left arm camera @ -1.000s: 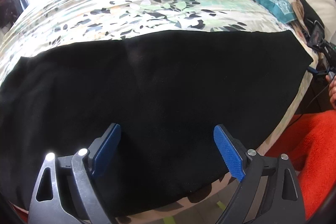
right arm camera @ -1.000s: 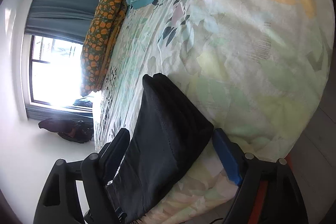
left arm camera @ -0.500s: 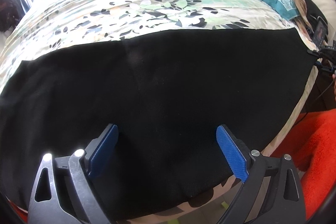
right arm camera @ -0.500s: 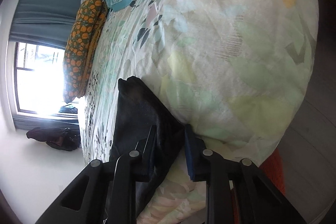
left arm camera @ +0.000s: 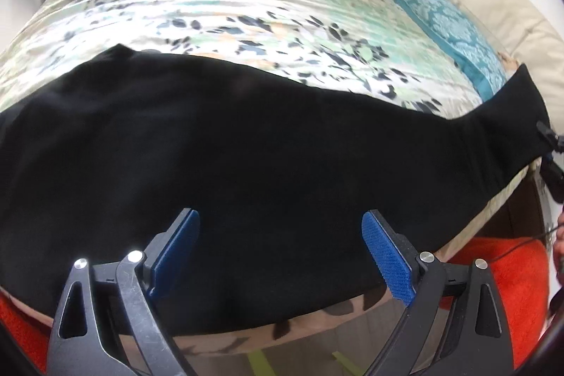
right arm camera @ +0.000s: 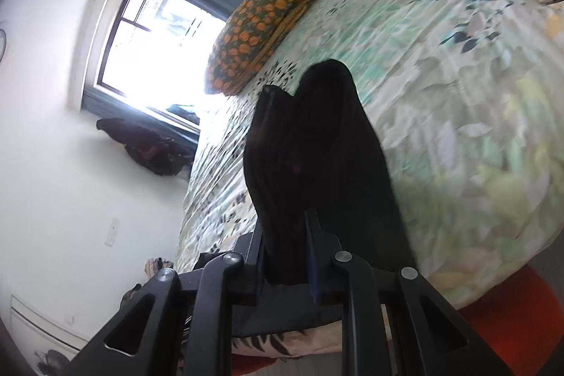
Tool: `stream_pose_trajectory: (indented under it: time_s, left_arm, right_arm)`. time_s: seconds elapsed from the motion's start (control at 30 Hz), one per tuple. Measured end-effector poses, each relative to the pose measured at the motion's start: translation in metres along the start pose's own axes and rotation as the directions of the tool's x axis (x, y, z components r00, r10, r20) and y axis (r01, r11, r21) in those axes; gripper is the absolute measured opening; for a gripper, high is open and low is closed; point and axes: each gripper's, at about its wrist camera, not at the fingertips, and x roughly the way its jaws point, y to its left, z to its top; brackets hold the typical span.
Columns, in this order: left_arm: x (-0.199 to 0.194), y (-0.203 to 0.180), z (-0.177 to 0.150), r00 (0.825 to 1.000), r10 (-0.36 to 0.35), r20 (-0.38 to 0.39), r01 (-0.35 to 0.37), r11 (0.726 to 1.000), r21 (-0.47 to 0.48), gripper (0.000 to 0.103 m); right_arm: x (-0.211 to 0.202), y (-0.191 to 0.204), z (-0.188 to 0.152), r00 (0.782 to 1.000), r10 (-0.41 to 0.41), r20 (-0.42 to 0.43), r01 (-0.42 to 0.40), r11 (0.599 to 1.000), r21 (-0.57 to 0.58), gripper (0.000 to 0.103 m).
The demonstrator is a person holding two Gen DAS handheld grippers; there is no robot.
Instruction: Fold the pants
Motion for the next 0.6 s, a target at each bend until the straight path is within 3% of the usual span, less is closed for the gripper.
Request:
stream_pose_trajectory:
  time_s: [0.1, 0.23, 0.37, 0.5, 0.57, 0.6]
  left_arm:
    - [-0.011, 0.03, -0.002, 0.999, 0.02, 0.029, -0.017, 0.997, -0.078, 0.094]
    - [-0.02, 0.063, -0.011, 0.998, 0.041, 0.048, -0.033, 0.989, -0.145, 0.094]
    - [-0.024, 0.087, -0.02, 0.998, 0.039, 0.052, -0.028, 0.98, -0.198, 0.094]
    - [-0.027, 0.101, -0.019, 0.997, 0.019, 0.075, 0.0, 0.97, -0.243, 0.094]
    - [-0.03, 0.105, -0.018, 0.996, 0.022, 0.083, -0.001, 0.969, -0.247, 0.094]
    - [-0.032, 0.108, -0.018, 0.996, 0.023, 0.087, 0.0, 0.968, -0.252, 0.094]
  right_arm:
    - [0.058, 0.035, -0.04, 0.993, 0.062, -0.099, -0.063, 0.998, -0.007, 0.019]
    - [0.136, 0.078, -0.099, 0.968, 0.099, -0.232, -0.103, 0.995, -0.009, 0.019]
    - [0.193, 0.108, -0.145, 0.943, 0.082, -0.324, -0.096, 0.995, -0.026, 0.019]
    - [0.233, 0.145, -0.184, 0.919, 0.007, -0.394, -0.081, 0.982, -0.173, 0.02]
    - [0.251, 0.154, -0.2, 0.903, -0.057, -0.425, -0.058, 0.966, -0.252, 0.029]
    - [0.255, 0.158, -0.204, 0.897, -0.101, -0.431, -0.036, 0.954, -0.298, 0.042]
